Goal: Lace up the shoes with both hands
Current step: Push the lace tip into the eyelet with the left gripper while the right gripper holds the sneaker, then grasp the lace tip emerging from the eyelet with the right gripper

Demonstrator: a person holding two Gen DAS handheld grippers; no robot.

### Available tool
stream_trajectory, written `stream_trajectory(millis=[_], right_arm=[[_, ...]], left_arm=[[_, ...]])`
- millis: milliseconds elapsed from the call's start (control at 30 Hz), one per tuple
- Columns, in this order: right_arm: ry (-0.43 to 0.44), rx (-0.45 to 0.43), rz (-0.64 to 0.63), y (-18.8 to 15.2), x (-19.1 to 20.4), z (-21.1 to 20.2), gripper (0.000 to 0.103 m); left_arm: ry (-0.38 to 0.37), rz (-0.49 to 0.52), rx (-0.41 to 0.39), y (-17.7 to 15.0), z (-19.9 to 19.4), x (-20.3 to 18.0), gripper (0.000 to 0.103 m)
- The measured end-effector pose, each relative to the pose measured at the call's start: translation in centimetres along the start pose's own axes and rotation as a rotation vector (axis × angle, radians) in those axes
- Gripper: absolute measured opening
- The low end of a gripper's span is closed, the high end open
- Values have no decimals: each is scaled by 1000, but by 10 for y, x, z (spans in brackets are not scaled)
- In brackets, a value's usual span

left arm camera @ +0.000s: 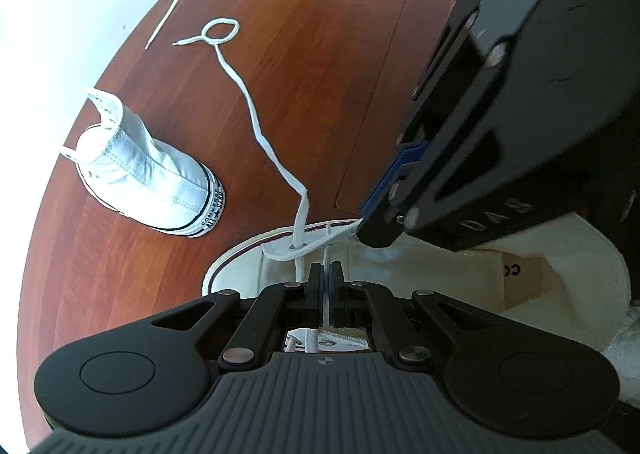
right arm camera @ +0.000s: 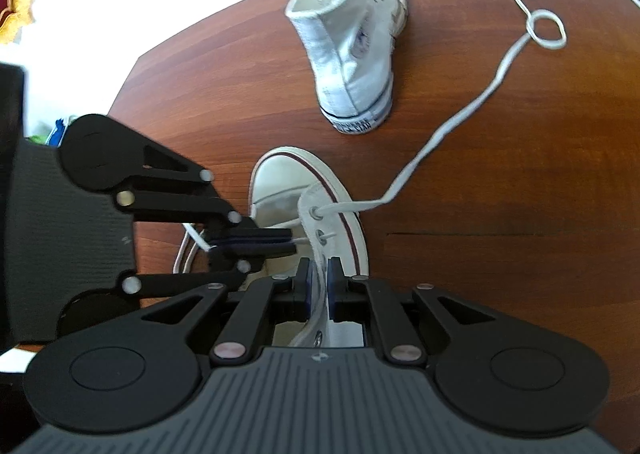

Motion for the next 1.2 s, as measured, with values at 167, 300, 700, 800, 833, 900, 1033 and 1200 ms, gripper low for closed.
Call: stream_trajectory(millis=[167,300,700,800,833,900,1033,1200], right_arm=[[-21,-41,-90,3,9,-19,9],[-50,-45,-150,5,7,-28,9],[-75,69,-534,6,-2,-10,9],[-30,91,-554,11,-2,-5,9],[-17,98,-557,13,-2,-4,9],[-1,114,-553,17,-2,1,9],[40,143,-516,27,-1,9,18],[73,166,-624,28,8,17,22]], left_arm=[[8,-17,-6,1,0,1,3],[19,-37,-14,0,-1,1,3],[20,-55,-20,11,-1,-12,3],[30,-66,-14,12,0,-13,3],[31,-78,-13,12,0,-12,3],[42,-101,-8,11,-1,-10,3],[61,-128,-4,11,-5,-7,6],[77,-137,-1,12,-12,-6,28]])
Point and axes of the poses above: each gripper's, at about its wrist camera, not at the fingertips, and z roughly the way its jaws point, x to its left, y to its top, the point moved 6 cm from there along z, roughly the way its jaws point, and after that the axes turned 15 degrees about z, right-handed, at the moved point
